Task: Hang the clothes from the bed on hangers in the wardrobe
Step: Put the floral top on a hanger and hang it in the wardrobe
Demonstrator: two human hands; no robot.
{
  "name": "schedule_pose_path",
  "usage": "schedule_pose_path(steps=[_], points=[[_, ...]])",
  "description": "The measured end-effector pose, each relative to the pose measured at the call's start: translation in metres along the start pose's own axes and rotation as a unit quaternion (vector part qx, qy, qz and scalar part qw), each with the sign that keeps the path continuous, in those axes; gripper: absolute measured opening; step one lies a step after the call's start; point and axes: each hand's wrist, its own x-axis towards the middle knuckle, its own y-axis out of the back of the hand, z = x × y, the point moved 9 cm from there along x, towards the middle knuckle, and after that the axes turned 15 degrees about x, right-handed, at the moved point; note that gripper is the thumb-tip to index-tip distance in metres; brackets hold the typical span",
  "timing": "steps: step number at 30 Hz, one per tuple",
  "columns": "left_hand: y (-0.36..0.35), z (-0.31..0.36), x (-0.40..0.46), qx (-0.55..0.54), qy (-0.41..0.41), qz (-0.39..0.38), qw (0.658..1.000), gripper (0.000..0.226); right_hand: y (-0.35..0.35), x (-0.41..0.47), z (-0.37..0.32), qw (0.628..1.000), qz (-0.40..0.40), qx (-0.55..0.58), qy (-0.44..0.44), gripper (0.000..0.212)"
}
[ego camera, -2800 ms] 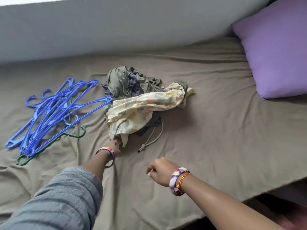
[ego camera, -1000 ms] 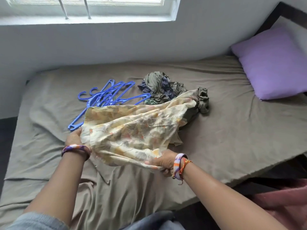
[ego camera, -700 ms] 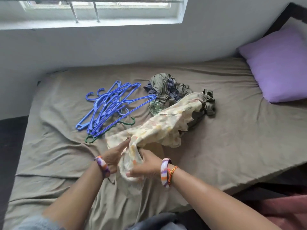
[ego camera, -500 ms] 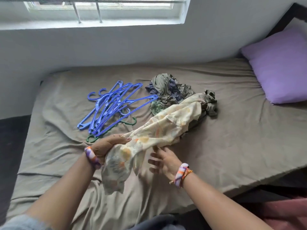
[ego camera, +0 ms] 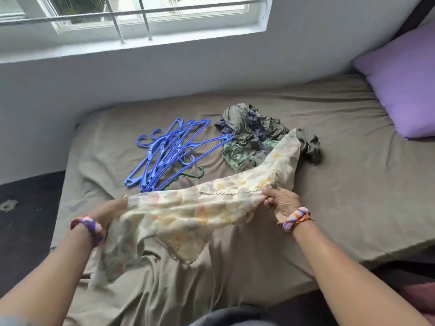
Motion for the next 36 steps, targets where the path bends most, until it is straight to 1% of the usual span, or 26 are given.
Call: schedule_pose_path(steps=[1,2,3,4,6,7,8,9,10,11,12,13,15,17,20,21,23,24,25,27,30,32,33,34,35,36], points=[[0.013,-0.006,0.008,0.099,0.018,0.061,0.993,0.023,0.004,-0.004,-0.001,0.999,0.005,-0.033,0.003,0.025],[0.018,-0.007,0.015,0.218,0.029,0.112,0.969,0.027,0.005,-0.008,-0.002,0.998,0.006,-0.069,0.015,0.025],[0.009,-0.002,0.016,0.312,0.009,0.135,0.940,0.032,0.003,-0.014,-0.005,0.993,-0.004,-0.108,0.041,0.022],[-0.011,0.004,0.016,0.341,-0.018,0.118,0.933,0.036,-0.001,-0.018,-0.005,0.985,-0.026,-0.158,0.069,0.020],[-0.073,0.017,-0.001,0.267,-0.087,0.022,0.959,0.034,-0.020,-0.034,0.005,0.951,-0.108,-0.265,0.118,0.025],[-0.110,0.027,-0.014,0.212,-0.118,-0.047,0.969,0.029,-0.034,-0.046,0.013,0.914,-0.154,-0.346,0.145,0.032],[-0.141,0.037,-0.027,0.168,-0.138,-0.107,0.970,0.022,-0.049,-0.058,0.022,0.863,-0.198,-0.427,0.186,0.036],[-0.166,0.044,-0.032,0.144,-0.151,-0.144,0.967,0.016,-0.064,-0.072,0.032,0.800,-0.242,-0.501,0.225,0.031],[-0.184,0.052,-0.035,0.133,-0.155,-0.148,0.968,0.012,-0.076,-0.086,0.041,0.747,-0.277,-0.542,0.268,0.020],[-0.194,0.058,-0.031,0.141,-0.153,-0.134,0.969,0.012,-0.083,-0.098,0.050,0.704,-0.300,-0.572,0.295,0.015],[-0.198,0.062,-0.026,0.163,-0.153,-0.114,0.968,0.013,-0.085,-0.105,0.061,0.676,-0.323,-0.587,0.308,0.023],[-0.198,0.063,-0.020,0.190,-0.156,-0.090,0.965,0.012,-0.082,-0.108,0.072,0.676,-0.347,-0.589,0.274,0.034],[-0.189,0.066,-0.011,0.227,-0.180,-0.052,0.956,0.024,-0.067,-0.102,0.081,0.718,-0.361,-0.558,0.206,0.049],[-0.179,0.066,-0.008,0.237,-0.206,-0.035,0.949,0.030,-0.054,-0.094,0.077,0.765,-0.342,-0.515,0.180,0.054],[-0.172,0.068,-0.014,0.243,-0.227,-0.011,0.943,0.026,-0.053,-0.093,0.074,0.804,-0.319,-0.468,0.181,0.051],[-0.168,0.069,-0.014,0.285,-0.228,0.024,0.931,0.021,-0.054,-0.094,0.071,0.822,-0.302,-0.446,0.182,0.049],[-0.151,0.078,-0.021,0.399,-0.224,0.133,0.879,0.014,-0.050,-0.089,0.060,0.850,-0.254,-0.423,0.182,0.046],[-0.144,0.083,-0.027,0.419,-0.223,0.163,0.865,0.016,-0.048,-0.085,0.056,0.848,-0.242,-0.433,0.187,0.044],[-0.141,0.087,-0.029,0.417,-0.227,0.162,0.865,0.017,-0.048,-0.082,0.053,0.835,-0.237,-0.456,0.196,0.040],[-0.147,0.090,-0.033,0.380,-0.238,0.105,0.888,0.018,-0.053,-0.079,0.049,0.805,-0.233,-0.503,0.211,0.030],[-0.164,0.092,-0.047,0.298,-0.265,0.003,0.917,0.018,-0.072,-0.081,0.044,0.799,-0.252,-0.500,0.220,0.016],[-0.165,0.090,-0.054,0.277,-0.263,-0.035,0.923,0.011,-0.084,-0.084,0.034,0.775,-0.270,-0.521,0.234,0.011],[-0.160,0.085,-0.051,0.331,-0.249,-0.018,0.910,0.014,-0.087,-0.081,0.027,0.765,-0.271,-0.532,0.241,0.013],[-0.148,0.084,-0.049,0.405,-0.231,0.033,0.884,0.023,-0.088,-0.078,0.019,0.757,-0.270,-0.540,0.248,0.015],[-0.130,0.084,-0.049,0.469,-0.207,0.108,0.852,0.029,-0.088,-0.076,0.009,0.749,-0.273,-0.546,0.257,0.016],[-0.109,0.084,-0.051,0.502,-0.177,0.187,0.825,0.031,-0.087,-0.073,-0.002,0.739,-0.277,-0.551,0.271,0.018]])
